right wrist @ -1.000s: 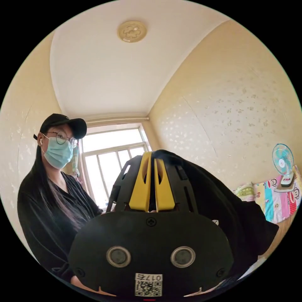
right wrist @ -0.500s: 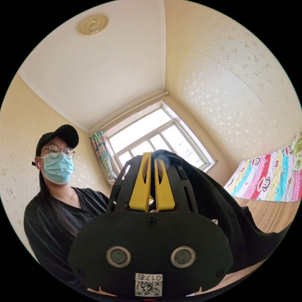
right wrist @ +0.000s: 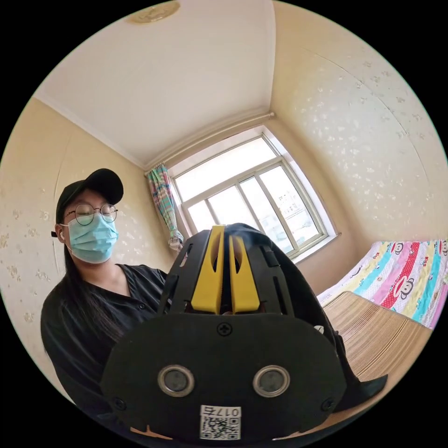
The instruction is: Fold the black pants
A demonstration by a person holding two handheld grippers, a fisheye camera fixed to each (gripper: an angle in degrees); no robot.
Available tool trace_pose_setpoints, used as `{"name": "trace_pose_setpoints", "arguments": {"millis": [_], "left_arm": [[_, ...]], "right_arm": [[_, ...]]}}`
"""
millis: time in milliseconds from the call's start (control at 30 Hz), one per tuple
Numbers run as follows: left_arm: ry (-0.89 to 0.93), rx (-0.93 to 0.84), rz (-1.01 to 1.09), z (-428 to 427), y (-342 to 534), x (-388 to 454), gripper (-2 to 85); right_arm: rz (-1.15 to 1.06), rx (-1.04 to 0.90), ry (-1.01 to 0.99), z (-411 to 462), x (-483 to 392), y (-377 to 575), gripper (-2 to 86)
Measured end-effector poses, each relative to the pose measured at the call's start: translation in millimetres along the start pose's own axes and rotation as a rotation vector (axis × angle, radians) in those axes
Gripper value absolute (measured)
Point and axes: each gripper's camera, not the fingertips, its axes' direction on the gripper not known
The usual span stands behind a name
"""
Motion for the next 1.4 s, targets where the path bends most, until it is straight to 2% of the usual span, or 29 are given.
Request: {"name": "trace_pose_setpoints", "arguments": {"millis": [33,100,167,233,300,367,433,600,700,867,933,1033,1133,1200,1300,1400], "left_arm": [[0.066,0.036,0.019,-4,0,2,5.1],[0.081,0.080,0.024,-13,0,2,4.1],[0.176,0.150,-0.004,-23,-2,-8,3.4],[0.480,0.253,-0.249,-22,-3,-53,3.0],[0.599,0.308,-0.320,-19,-7,-72,3.1],[0.536,0.293,-0.297,-28,-24,-68,3.2],[0.471,0.249,-0.200,-43,-53,-51,3.5],[0.501,0.252,-0.090,-80,-101,-31,3.6],[0.492,0.271,-0.010,-113,-127,-22,3.7],[0.500,0.308,0.090,-168,-163,-11,3.8],[0.508,0.333,0.112,-199,-178,-12,3.9],[0.433,0.396,0.145,-254,-191,-20,4.2],[0.322,0.461,0.147,-318,-209,-35,4.6],[0.277,0.495,0.167,-349,-226,-43,4.7],[0.159,0.541,0.156,-378,-260,-58,4.8],[0.006,0.523,0.021,-374,-301,-105,5.0]], "right_arm": [[0.000,-0.006,0.015,6,5,4,0.5],[0.021,0.000,0.022,5,15,12,0.7],[0.048,0.023,0.035,-2,22,26,1.0],[0.055,0.063,0.062,-23,25,51,1.7],[0.039,0.084,0.073,-43,20,76,2.7],[0.051,0.112,0.139,-68,14,111,4.0],[0.093,0.114,0.304,-97,6,171,7.0],[0.142,0.077,0.698,-108,-7,297,13.0],[0.066,0.055,0.872,-88,-5,325,15.3],[-0.155,-0.058,1.028,-17,18,271,17.4],[-0.347,-0.087,1.027,15,3,225,13.6],[-0.454,0.068,1.133,13,-32,163,5.7],[-0.608,0.162,1.075,4,-74,108,4.5],[-0.695,0.169,1.114,14,-93,78,4.2],[-0.710,0.118,1.192,29,-90,30,3.9],[-0.623,0.040,1.252,30,-29,-15,3.9]]}}
